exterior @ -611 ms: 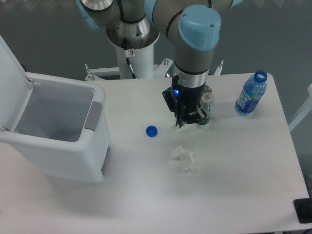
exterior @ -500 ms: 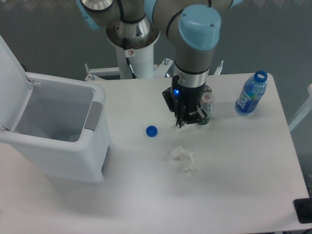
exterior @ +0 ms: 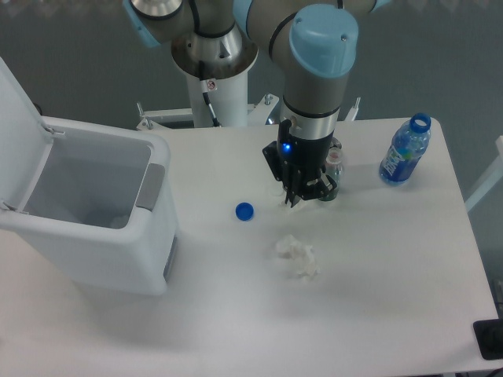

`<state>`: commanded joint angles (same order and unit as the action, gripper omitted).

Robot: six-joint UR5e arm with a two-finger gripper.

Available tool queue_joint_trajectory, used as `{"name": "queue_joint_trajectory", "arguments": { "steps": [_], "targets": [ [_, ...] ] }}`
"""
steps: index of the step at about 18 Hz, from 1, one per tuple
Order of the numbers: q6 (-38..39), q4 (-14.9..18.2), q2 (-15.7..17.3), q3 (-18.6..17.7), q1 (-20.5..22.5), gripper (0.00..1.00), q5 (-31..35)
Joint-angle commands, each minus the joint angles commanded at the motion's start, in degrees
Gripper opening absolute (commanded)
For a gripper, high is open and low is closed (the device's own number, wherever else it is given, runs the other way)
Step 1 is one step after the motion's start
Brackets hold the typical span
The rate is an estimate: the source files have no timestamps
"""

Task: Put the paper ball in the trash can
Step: 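Close the gripper on the small white paper piece beside the bottles, then lift the held paper and carry it over the white trash bin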

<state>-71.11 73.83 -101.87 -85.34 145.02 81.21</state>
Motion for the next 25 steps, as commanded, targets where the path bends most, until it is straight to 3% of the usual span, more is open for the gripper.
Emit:
{"name": "queue_joint_trajectory", "arguments": {
  "steps": [10, 17, 25],
  "targets": [
    [5.62, -1.58, 0.7, 0.88, 0.09, 0.0, -1.06],
    [13.79, -1.58, 3.95, 0.88, -0.09, 0.0, -1.75],
    [26.44, -2.46, 10.01, 0.53, -0.44, 0.0, -11.15]
  ]
}}
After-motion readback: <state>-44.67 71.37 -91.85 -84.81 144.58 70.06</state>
